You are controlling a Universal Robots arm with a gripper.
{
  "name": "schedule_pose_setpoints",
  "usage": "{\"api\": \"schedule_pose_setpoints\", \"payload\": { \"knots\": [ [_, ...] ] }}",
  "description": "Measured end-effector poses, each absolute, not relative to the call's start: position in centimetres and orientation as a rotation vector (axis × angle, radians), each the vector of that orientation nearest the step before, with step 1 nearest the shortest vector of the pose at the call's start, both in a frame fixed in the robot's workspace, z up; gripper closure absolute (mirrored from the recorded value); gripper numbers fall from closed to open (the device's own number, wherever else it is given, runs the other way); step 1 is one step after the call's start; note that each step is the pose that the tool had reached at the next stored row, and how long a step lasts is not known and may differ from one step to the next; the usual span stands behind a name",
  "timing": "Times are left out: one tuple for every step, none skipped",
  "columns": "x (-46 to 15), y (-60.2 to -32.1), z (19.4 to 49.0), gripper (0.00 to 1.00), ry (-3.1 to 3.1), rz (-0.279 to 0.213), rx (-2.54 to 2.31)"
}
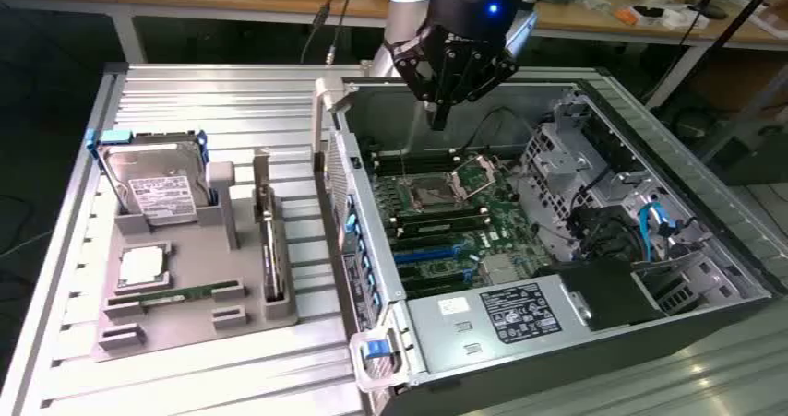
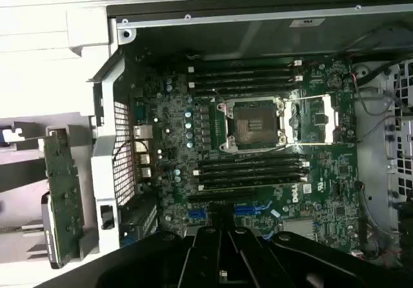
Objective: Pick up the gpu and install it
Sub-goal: 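Reach for the gpu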
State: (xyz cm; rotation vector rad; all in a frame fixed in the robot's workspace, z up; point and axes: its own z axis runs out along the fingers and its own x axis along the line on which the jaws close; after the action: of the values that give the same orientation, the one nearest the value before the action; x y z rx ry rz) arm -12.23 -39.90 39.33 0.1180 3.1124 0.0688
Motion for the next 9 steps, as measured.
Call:
{"api": "schedule_pose_setpoints", "payload": {
  "knots": [
    [-12.7,-39.9,39.3,0.89,3.113,0.069,0.118],
    [-14.1,-39.9,39.3,0.89,3.113,0.069,0.118],
    [-15.1,-39.9,39.3,0.89,3.112,0.069,0.118],
    [-15.6,-39.9,39.3,0.89,3.112,0.069,0.118],
    [-16.0,-39.9,39.3,0.89,3.112,0.069,0.118],
    [-16.7,-39.9,39.3,0.89,3.112,0.069,0.118],
    [-17.1,-39.9,39.3,0.89,3.112,0.069,0.118],
    [-17.5,-39.9,39.3,0.89,3.112,0.069,0.118],
    [-17.9,-39.9,39.3,0.89,3.113,0.069,0.118]
  ]
}}
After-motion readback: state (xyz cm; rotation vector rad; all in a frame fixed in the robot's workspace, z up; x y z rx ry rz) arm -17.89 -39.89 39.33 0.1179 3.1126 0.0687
